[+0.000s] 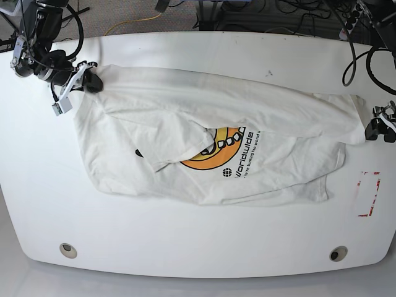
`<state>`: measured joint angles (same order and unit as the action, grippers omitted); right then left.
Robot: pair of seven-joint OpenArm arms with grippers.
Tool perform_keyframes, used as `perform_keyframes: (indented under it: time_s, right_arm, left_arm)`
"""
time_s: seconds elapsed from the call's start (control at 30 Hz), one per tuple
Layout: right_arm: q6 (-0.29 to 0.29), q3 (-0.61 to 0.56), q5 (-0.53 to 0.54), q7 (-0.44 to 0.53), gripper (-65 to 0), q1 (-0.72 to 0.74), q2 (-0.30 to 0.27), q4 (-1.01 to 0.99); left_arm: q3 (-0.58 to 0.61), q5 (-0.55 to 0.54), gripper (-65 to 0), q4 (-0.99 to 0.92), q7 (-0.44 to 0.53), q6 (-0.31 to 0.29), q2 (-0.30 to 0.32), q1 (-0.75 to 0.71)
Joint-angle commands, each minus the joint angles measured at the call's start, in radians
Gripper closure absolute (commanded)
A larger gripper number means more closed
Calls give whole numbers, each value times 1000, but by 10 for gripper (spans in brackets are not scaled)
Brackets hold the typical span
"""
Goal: Fold the T-shirt properly
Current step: 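Adjust the held edge, drawing the grippers apart to smooth the shirt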
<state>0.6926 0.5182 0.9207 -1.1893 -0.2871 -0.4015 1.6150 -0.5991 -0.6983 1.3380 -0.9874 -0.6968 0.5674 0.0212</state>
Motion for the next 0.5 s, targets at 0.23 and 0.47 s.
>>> perform_keyframes:
  time_s: [0.23, 0.47]
  right_arm:
    - [6, 9, 19, 16, -60, -2, -21, 18]
    - [6, 41, 19, 16, -176, -5, -21, 23]
  left_arm:
    - [64, 78, -399, 21, 54, -1, -8, 142]
    - [81, 110, -399, 33, 57, -1, -8, 89]
